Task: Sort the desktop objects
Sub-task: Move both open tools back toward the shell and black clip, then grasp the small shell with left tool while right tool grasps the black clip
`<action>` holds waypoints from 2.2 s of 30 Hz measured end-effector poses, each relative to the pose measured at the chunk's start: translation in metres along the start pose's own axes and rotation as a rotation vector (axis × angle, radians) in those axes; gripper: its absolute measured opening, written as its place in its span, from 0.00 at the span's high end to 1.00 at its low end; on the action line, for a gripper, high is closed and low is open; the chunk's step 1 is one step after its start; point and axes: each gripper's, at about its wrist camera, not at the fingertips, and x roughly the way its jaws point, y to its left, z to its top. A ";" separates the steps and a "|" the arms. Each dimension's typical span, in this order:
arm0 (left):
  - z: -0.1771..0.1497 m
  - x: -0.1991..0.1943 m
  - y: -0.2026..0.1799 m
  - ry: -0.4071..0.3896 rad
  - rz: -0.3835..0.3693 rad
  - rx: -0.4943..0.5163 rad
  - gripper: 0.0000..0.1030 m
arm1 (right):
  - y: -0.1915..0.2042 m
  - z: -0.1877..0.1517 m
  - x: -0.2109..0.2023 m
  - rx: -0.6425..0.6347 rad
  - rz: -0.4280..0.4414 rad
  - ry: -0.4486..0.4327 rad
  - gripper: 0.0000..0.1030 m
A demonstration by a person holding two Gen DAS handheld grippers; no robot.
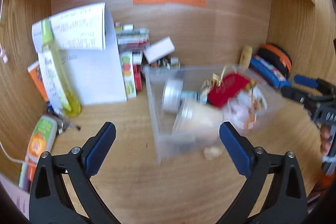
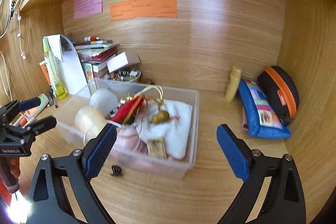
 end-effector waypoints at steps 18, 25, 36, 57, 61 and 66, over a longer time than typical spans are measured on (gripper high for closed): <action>-0.033 0.032 -0.009 0.160 -0.049 -0.024 0.03 | 0.038 -0.062 0.044 -0.040 0.171 0.279 0.26; -0.030 0.031 -0.001 0.177 -0.062 -0.047 0.03 | 0.060 -0.064 0.069 -0.114 0.205 0.337 0.51; -0.029 0.047 -0.010 0.227 -0.103 -0.043 0.03 | 0.078 -0.064 0.077 -0.179 0.195 0.310 0.81; -0.023 0.070 -0.063 0.272 -0.050 -0.051 0.39 | 0.016 -0.062 0.029 -0.049 0.331 0.199 0.82; -0.024 0.070 -0.071 0.268 -0.046 -0.049 0.54 | 0.014 -0.062 0.026 -0.058 0.346 0.188 0.82; -0.025 0.070 -0.082 0.266 -0.076 -0.032 0.68 | 0.011 -0.064 0.020 -0.063 0.352 0.182 0.81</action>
